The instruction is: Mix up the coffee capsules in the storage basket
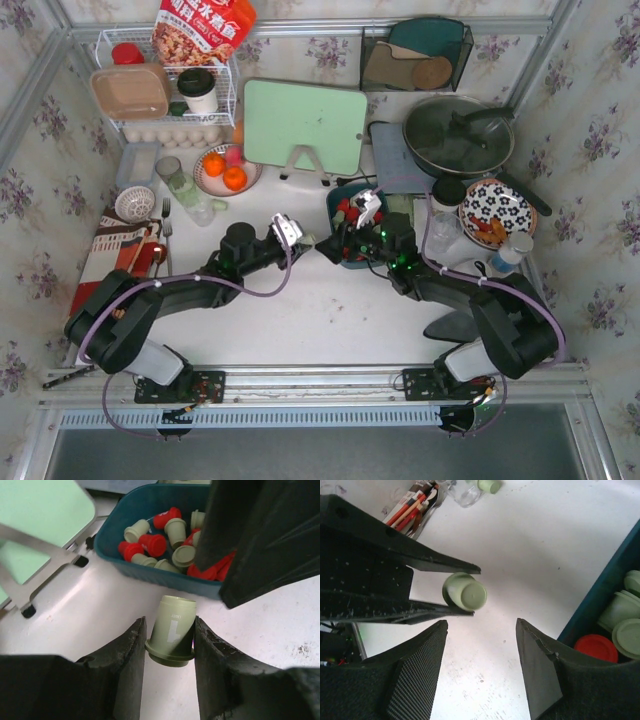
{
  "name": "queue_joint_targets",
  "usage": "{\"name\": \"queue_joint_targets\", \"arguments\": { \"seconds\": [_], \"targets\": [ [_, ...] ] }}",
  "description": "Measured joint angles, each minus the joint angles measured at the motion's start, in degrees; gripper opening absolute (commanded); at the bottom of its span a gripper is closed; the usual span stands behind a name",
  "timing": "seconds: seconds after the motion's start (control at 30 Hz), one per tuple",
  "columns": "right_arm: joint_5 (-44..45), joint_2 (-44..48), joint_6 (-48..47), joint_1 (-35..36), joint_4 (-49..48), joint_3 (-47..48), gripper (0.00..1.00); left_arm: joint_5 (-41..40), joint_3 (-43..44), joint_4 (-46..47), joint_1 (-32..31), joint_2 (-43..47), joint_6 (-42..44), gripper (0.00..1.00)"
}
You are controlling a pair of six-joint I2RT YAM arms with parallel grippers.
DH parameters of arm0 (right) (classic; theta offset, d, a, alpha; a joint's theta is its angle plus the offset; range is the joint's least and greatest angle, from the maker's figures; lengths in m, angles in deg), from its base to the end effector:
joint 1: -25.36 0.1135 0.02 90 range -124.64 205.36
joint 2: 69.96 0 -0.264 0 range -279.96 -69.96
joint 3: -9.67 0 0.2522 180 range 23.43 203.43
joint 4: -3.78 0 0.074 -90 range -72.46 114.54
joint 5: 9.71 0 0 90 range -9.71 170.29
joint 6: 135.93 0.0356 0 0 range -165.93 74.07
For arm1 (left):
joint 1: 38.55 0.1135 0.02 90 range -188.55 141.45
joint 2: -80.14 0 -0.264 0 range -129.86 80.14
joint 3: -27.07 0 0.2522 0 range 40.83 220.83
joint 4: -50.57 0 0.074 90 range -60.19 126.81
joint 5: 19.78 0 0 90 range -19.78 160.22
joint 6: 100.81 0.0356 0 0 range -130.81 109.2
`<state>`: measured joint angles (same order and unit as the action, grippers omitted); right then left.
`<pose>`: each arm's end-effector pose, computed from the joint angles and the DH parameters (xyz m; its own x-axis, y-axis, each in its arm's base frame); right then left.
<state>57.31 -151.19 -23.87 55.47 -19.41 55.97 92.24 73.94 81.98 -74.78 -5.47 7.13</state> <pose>0.2448 0.1580 0.2083 -0.4608 0.1325 -0.8776 -0.6684 0.5987 0.4413 0.2362 -0.1896 0.2053 0.1633 0.2344 -0.9583 0.8384 0.4791 0.2600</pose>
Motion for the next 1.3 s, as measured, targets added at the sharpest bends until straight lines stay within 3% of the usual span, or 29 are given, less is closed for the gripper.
{"name": "queue_joint_targets", "arguments": {
  "seconds": [0.67, 0.9, 1.0, 1.1, 1.2, 1.3],
  "targets": [
    [-4.57, -2.36, 0.35, 0.20, -1.16, 0.81, 0.61, -0.79, -0.02, 4.68, -6.21, -1.95, 7.45, 0.27],
    [-6.08, -2.75, 1.31, 0.20, -2.56, 1.05, 0.48, -0.87, 0.33, 4.59, -6.67, -1.51, 7.85, 0.29],
    [-6.43, -2.75, 1.55, 0.20, -3.43, 1.05, 0.37, -1.29, 1.09, 3.43, -6.91, -1.16, 7.87, 0.35],
    [-6.43, -2.75, 1.51, 0.15, -4.35, 1.05, 0.29, -2.05, 2.21, 1.01, -6.95, -0.70, 7.87, 0.48],
    [-6.19, -2.75, 1.51, 0.17, -4.66, 1.05, 0.23, -2.67, 2.51, 0.63, -6.95, -0.68, 7.87, 0.66],
    [-5.92, -2.67, 1.53, 0.20, -3.48, 1.05, 0.21, -3.32, 2.51, 1.38, -7.02, -0.35, 7.85, 0.74]
  ]
}}
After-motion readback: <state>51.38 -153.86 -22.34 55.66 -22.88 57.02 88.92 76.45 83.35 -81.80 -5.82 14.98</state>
